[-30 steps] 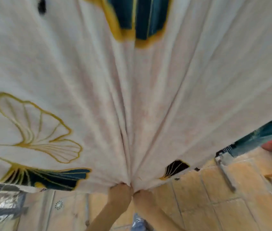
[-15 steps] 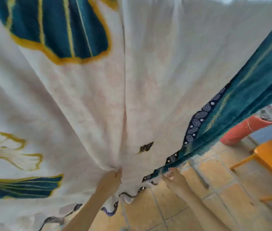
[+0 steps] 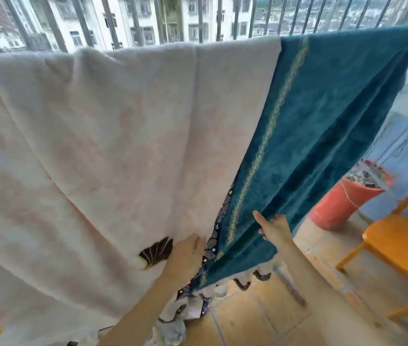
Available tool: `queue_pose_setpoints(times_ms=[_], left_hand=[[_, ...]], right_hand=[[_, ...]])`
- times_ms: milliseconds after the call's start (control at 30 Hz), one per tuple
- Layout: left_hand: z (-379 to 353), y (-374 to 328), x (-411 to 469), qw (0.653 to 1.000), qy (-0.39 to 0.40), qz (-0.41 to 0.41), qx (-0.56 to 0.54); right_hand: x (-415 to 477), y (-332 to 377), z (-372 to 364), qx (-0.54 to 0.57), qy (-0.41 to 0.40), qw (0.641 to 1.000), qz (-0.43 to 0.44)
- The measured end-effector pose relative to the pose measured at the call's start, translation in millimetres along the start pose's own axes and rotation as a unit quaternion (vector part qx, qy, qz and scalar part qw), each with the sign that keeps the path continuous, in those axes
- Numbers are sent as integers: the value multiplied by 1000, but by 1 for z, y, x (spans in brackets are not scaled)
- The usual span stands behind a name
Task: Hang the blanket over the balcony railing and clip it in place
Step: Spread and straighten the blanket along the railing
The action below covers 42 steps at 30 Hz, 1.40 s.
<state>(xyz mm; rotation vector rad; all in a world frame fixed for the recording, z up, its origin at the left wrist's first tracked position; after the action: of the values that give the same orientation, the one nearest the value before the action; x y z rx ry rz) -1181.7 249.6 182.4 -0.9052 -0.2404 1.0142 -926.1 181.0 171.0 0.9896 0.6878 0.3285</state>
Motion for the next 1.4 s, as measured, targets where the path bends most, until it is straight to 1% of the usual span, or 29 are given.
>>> queue_pose_setpoints(times_ms=[67, 133, 200, 233, 300, 333, 433, 500, 567, 667, 733, 767, 833, 900, 967, 1067, 1100, 1133, 1200, 1233, 1300, 1333, 1400], left_hand=[[-14, -23, 8, 1000, -17, -3, 3], [-30, -46, 12, 1000, -21, -3, -5], [-44, -59, 16, 999, -30, -4, -24], [-50, -64, 18, 999, -39, -3, -32], [-60, -75, 20, 997, -45, 12, -63], [-64, -83, 20, 996, -47, 22, -78], [-75, -98, 19, 993, -57, 43, -96], [-78, -105, 21, 992, -72, 46, -93], [-81, -114, 28, 995, -85, 34, -45], [-86, -147, 48, 990, -119, -6, 76], [-96, -177, 70, 973, -150, -19, 174], [-102, -192, 82, 956, -159, -15, 246], [-118, -220, 103, 921, -136, -4, 364], [-136, -227, 123, 902, -88, -1, 422], [-156, -214, 135, 891, -43, 2, 451], [-192, -170, 142, 886, 29, 9, 463], [-204, -155, 142, 880, 60, 10, 470], [-215, -141, 142, 872, 90, 11, 481], [-231, -118, 138, 853, 135, 12, 504], [-236, -110, 135, 845, 151, 15, 513], [-241, -101, 131, 847, 147, 26, 510], [-239, -101, 131, 855, 127, 36, 501], [-232, -108, 129, 884, 72, 64, 458]], right_hand=[[21, -6, 20, -40, 0, 999, -12], [41, -7, 32, -107, 43, 993, 13], [60, 0, 32, -141, 91, 985, 42], [71, 5, 31, -136, 91, 985, 50], [91, 18, 28, -134, 66, 987, 58], [100, 24, 27, -147, 70, 985, 64], [115, 41, 27, -197, 89, 968, 130], [117, 44, 25, -232, 101, 950, 183], [111, 36, 22, -287, 132, 920, 230], [92, 9, 25, -368, 159, 871, 286], [79, -9, 31, -397, 170, 848, 306], [72, -18, 33, -407, 179, 839, 314], [58, -37, 37, -429, 205, 824, 307], [53, -64, 38, -452, 237, 813, 281], [58, -92, 39, -464, 258, 809, 250], [66, -128, 43, -479, 254, 812, 216], [66, -139, 45, -491, 246, 807, 216], [63, -151, 44, -499, 270, 801, 189], [54, -177, 39, -513, 309, 782, 176], [52, -187, 38, -506, 322, 782, 168], [48, -197, 37, -494, 336, 785, 159], [48, -202, 37, -470, 334, 804, 146], [53, -208, 40, -415, 332, 839, 116]])
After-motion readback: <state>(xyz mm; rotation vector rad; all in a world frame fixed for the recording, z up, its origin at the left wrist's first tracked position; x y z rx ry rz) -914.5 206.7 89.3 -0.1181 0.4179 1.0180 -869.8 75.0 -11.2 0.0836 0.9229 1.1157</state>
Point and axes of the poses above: each hand's wrist, its own x-axis towards the middle knuckle, its own z-axis out of the back of the hand, y = z × x, the point moved 2 cm from there along x, towards the middle knuckle
